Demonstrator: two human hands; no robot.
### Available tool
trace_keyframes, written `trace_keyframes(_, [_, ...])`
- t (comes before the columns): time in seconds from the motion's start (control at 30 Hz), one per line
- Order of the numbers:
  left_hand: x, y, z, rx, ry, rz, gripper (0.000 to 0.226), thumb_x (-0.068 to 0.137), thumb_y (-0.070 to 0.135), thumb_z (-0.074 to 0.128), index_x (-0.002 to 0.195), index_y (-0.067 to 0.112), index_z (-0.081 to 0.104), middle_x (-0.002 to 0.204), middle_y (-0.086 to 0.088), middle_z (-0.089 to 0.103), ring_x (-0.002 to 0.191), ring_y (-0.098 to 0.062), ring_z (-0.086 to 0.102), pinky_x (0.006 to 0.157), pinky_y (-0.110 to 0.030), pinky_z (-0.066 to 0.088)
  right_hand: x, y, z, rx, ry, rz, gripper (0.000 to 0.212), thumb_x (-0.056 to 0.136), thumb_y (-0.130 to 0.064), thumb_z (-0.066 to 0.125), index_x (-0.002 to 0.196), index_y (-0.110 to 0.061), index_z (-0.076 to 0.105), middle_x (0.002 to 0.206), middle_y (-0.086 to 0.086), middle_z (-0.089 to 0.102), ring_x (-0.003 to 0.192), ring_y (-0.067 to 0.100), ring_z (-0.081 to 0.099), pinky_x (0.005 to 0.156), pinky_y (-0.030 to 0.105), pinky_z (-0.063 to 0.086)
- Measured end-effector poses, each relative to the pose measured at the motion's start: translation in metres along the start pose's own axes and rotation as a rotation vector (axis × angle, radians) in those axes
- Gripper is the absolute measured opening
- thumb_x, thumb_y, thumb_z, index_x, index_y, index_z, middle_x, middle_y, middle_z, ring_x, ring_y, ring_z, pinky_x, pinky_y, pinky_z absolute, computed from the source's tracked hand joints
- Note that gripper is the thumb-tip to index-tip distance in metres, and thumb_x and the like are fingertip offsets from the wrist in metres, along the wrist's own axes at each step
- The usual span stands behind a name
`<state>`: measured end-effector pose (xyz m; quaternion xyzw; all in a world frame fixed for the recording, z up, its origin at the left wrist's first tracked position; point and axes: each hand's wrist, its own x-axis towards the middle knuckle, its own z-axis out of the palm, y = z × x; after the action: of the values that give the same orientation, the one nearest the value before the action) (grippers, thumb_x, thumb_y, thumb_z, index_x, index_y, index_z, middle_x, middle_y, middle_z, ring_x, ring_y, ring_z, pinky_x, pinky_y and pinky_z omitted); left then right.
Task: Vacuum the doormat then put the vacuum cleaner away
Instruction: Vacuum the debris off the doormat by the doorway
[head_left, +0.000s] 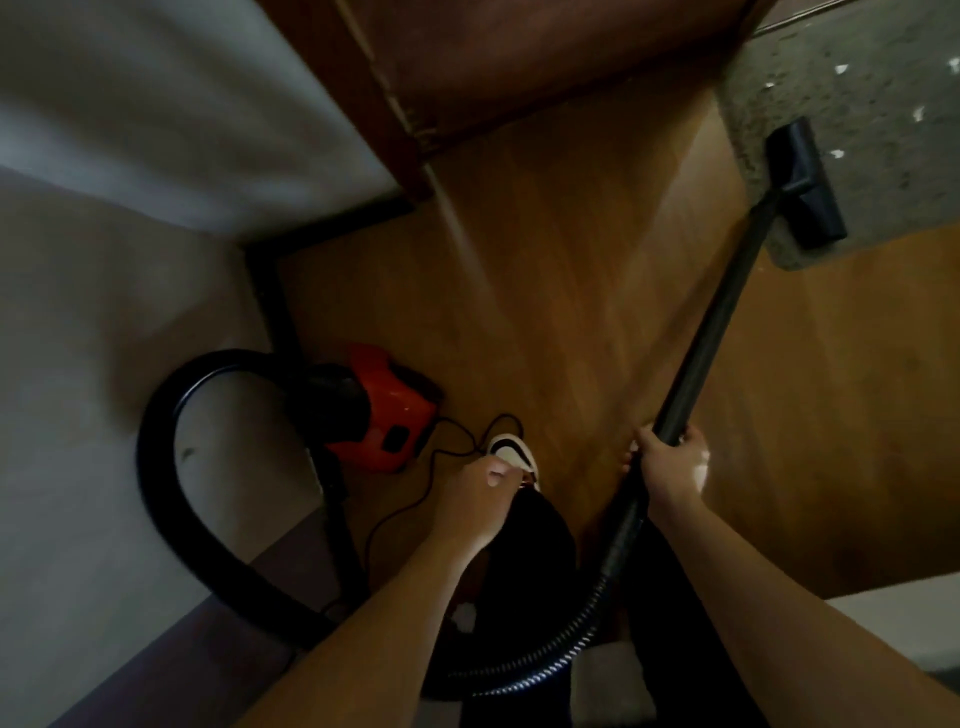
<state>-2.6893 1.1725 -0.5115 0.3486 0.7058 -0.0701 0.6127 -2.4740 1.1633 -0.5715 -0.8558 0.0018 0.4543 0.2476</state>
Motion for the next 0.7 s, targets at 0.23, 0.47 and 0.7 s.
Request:
trace_keyframes(0.23, [0.038,-0.079,-0.059,0.168,0.183,-0.063,0.032,0.099,0.035,0.052,0.123,0.016,0.062,0.120,-0.008,0.062,0.105,-0.024,0.060,0.093,-0.037,0.049,-0.006,0.017,0.022,-0.164,0.061,-0.097,0.033,0.091,-0.020,0.068,0.122,-0.016,0.058,0.090,0.016,0.073,0.052,0.019,0.065,0.042,0.022,0.047])
trace_keyframes(0.47, [0.074,-0.130,-0.074,1.123,-0.030,0.071,0.076,0.099,0.050,0.037,0.159,0.014,0.007,0.167,-0.006,0.000,0.153,-0.026,0.009,0.119,-0.049,0.022,0.003,0.034,0.036,-0.182,0.056,-0.139,0.024,0.093,-0.016,0.065,0.116,-0.013,0.057,0.089,0.014,0.071,0.053,0.016,0.065,0.045,0.024,0.047])
trace_keyframes(0.7, [0.129,-0.155,-0.079,1.804,-0.127,0.087,0.085,0.100,0.056,0.033,0.157,0.013,-0.014,0.162,-0.017,-0.025,0.153,-0.032,-0.015,0.122,-0.055,0.003,0.024,0.044,0.048,-0.096,0.024,-0.156,0.020,0.093,-0.011,0.064,0.111,-0.011,0.057,0.082,0.014,0.066,0.052,0.019,0.063,0.042,0.025,0.049])
